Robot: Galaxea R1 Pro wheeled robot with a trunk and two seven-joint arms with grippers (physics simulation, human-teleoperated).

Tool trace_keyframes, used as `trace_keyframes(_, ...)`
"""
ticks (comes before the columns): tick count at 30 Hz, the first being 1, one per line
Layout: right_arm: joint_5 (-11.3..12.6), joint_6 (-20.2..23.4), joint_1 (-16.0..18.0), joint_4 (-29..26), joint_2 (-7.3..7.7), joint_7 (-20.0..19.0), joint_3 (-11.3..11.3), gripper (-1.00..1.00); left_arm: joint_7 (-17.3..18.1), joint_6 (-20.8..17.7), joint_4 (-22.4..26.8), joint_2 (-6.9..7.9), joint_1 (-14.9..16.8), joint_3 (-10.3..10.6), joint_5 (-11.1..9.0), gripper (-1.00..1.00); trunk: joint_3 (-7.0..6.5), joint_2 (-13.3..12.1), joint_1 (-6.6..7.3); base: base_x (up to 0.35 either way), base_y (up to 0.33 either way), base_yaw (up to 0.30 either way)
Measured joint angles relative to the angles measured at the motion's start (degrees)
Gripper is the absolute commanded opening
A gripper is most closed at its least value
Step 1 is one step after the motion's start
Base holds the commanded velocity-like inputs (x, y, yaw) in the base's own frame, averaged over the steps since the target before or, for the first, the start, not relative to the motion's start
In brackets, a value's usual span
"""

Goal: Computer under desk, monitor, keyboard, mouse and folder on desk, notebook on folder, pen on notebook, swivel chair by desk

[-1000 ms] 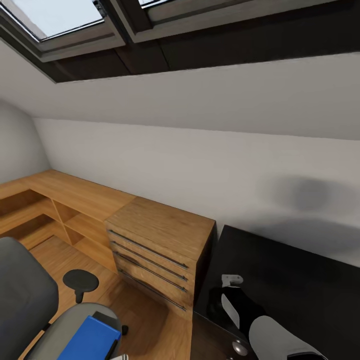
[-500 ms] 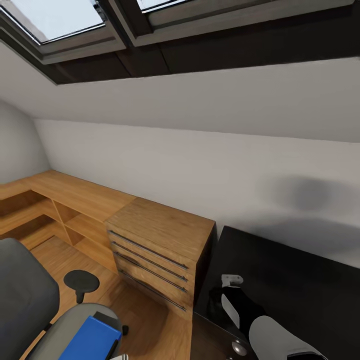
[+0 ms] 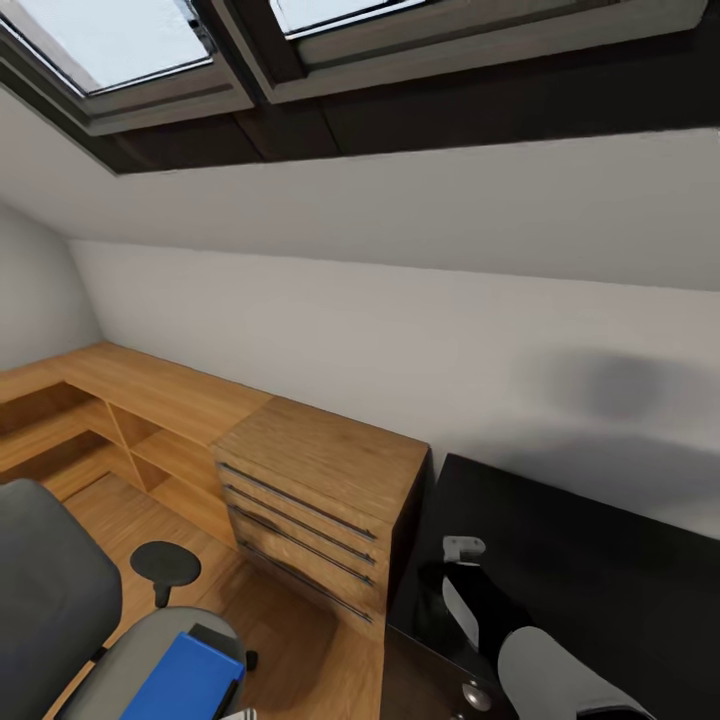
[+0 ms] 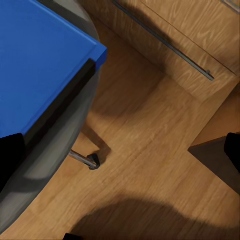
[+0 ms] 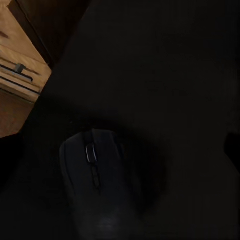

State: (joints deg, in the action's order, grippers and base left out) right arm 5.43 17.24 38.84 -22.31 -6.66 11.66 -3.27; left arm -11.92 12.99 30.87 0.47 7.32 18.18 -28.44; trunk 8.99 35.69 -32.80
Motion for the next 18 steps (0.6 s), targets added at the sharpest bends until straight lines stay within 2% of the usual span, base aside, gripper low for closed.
trace_keyframes(7, -0.12, 0.20, -0.76, -7.85, -0.02, 0.08, 0.00, 1.00, 0.00, 0.00, 0.01, 0.00, 0.00, 0.02, 0.00, 1.00, -1.26, -2.81, 1.54, 0.000, 0.000, 0.000)
trace_keyframes(10, -0.22, 0.58, -3.92, -14.91, -0.11, 0.17, -0.06, 1.00, 0.00, 0.00, 0.01, 0.00, 0.00, 0.02, 0.00, 1.00, -1.27, -2.83, 1.55, 0.000, 0.000, 0.000)
trace_keyframes(11, -0.33, 1.25, -7.34, -20.47, -0.17, 0.24, -0.18, 1.00, 0.00, 0.00, 0.00, 0.00, 0.00, -0.01, 0.00, 1.00, -1.26, -2.82, 1.55, 0.000, 0.000, 0.000)
trace_keyframes(13, -0.36, 2.50, -10.48, -26.28, -0.19, 0.28, -0.27, 1.00, 0.00, 0.00, 0.00, 0.00, 0.00, -0.03, 0.00, 1.00, -1.27, -2.83, 1.55, 0.000, 0.000, 0.000)
trace_keyframes(18, -0.10, 5.46, -15.14, -35.86, -0.14, 0.24, -0.28, 1.00, 0.04, 0.00, 0.04, 0.00, 0.00, -0.09, 0.00, 1.00, -1.27, -2.83, 1.55, 0.000, 0.000, 0.000)
